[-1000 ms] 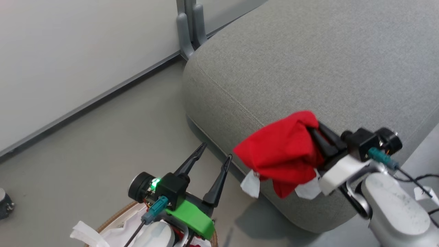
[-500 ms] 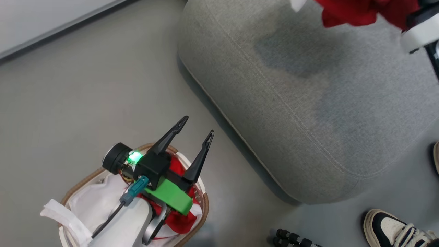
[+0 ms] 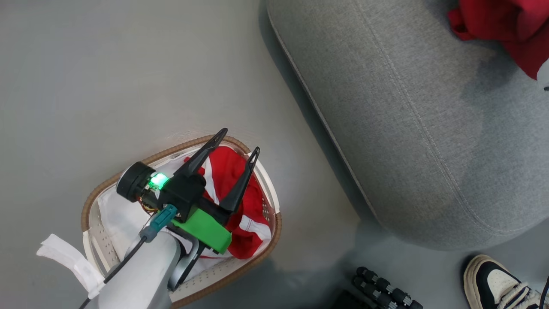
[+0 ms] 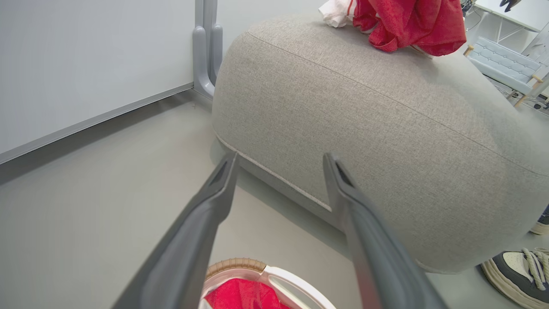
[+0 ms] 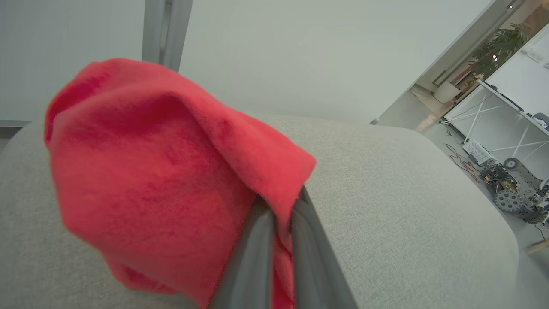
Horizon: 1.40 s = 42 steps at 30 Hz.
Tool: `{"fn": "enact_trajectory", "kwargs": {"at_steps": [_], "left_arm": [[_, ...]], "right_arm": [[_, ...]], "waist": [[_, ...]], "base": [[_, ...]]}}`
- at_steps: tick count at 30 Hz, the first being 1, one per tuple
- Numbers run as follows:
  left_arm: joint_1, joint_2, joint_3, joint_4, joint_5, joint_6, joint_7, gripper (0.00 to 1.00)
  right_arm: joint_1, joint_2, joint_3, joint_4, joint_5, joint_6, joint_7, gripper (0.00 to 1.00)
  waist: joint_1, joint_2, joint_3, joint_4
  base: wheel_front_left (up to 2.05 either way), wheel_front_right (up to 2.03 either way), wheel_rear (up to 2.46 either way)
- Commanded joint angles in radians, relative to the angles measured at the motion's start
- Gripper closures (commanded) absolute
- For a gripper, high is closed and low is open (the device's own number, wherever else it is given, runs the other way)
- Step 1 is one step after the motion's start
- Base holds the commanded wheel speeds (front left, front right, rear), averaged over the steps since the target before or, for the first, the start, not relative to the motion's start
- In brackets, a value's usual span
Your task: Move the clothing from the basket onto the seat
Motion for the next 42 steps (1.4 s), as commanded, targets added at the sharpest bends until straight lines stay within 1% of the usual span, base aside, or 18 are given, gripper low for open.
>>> {"fn": "enact_trajectory", "kwargs": {"at_steps": [1,2,3,5,9,12,14,17,19,24,25,28,31,36,42], "left_arm": [[-0.016,0.011,0.008,0.006,-0.014,-0.003,0.001,0.00],[-0.013,0.012,0.012,0.013,-0.016,-0.003,0.001,0.00],[-0.010,0.012,0.017,0.018,-0.017,-0.003,0.001,0.00],[-0.003,0.010,0.027,0.029,-0.019,-0.003,0.001,0.00],[0.012,0.000,0.044,0.052,-0.019,-0.003,0.001,0.00],[0.023,-0.012,0.054,0.063,-0.019,-0.003,0.001,0.00],[0.036,-0.020,0.058,0.068,-0.025,-0.003,0.001,0.00],[0.054,-0.031,0.081,0.072,-0.022,-0.003,0.001,0.00],[0.074,-0.040,0.100,0.081,-0.020,-0.003,0.001,0.00],[0.125,-0.071,0.168,0.093,0.000,-0.003,0.001,0.00],[0.137,-0.077,0.185,0.097,0.004,-0.003,0.001,0.00],[0.170,-0.099,0.246,0.095,0.019,-0.003,0.001,0.00],[0.201,-0.123,0.289,0.108,0.040,-0.003,0.001,0.00],[0.245,-0.156,0.400,0.123,0.071,-0.002,0.001,0.00],[0.305,-0.191,0.519,0.111,0.125,-0.001,0.001,0.00]], "right_arm": [[0.024,0.005,-0.027,0.013,-0.011,-0.001,-0.001,0.89],[0.046,0.017,-0.045,0.023,-0.020,-0.001,0.000,0.58],[0.063,0.026,-0.066,0.029,-0.025,-0.001,0.000,0.00],[0.105,0.045,-0.109,0.034,-0.037,-0.001,0.000,0.00],[0.194,0.085,-0.187,0.005,-0.046,-0.001,0.000,0.00],[0.273,0.106,-0.213,-0.042,-0.050,-0.001,0.000,0.00],[0.328,0.117,-0.211,-0.075,-0.043,-0.001,0.000,0.00],[0.400,0.147,-0.190,-0.116,-0.023,-0.001,0.000,0.00],[0.443,0.155,-0.164,-0.148,-0.007,-0.001,-0.001,0.00],[0.546,0.197,-0.081,-0.239,0.030,-0.001,-0.001,0.00],[0.555,0.191,-0.066,-0.256,0.045,-0.001,0.000,0.00],[0.585,0.237,-0.026,-0.310,0.090,-0.001,0.000,0.00],[0.610,0.251,0.015,-0.346,0.101,-0.001,-0.001,0.00],[0.631,0.272,0.090,-0.376,0.106,-0.001,0.000,0.00],[0.664,0.294,0.121,-0.401,0.115,-0.001,0.000,0.00]], "waist": [[-0.0001,-0.0001,0.026,0.026],[-0.0001,-0.0001,0.022,0.023],[-0.0001,-0.0001,0.018,0.020],[-0.0001,-0.0001,0.006,0.014],[-0.0001,-0.0001,-0.029,0.003],[-0.0001,-0.0001,-0.066,0.004],[-0.0001,-0.0001,-0.092,0.005],[-0.0001,-0.0001,-0.133,0.011],[-0.0001,-0.0001,-0.161,0.019],[-0.0001,-0.0001,-0.237,0.060],[-0.0001,-0.0001,-0.253,0.072],[-0.0001,-0.0001,-0.293,0.108],[-0.0001,-0.0001,-0.338,0.159],[-0.0001,-0.0001,-0.392,0.233],[-0.0001,-0.0001,-0.451,0.300]], "base": [[0.00,0.00,0.00],[0.00,0.00,0.00],[0.00,0.00,0.00],[0.00,0.00,0.00],[0.00,0.00,0.00],[0.00,0.00,0.00],[0.00,0.00,0.00],[0.00,0.00,0.00],[0.00,0.00,0.00],[0.00,0.00,0.00],[0.00,0.00,0.00],[0.00,0.00,0.00],[0.00,0.00,0.00],[0.00,0.00,0.00],[0.00,0.00,0.00]]}}
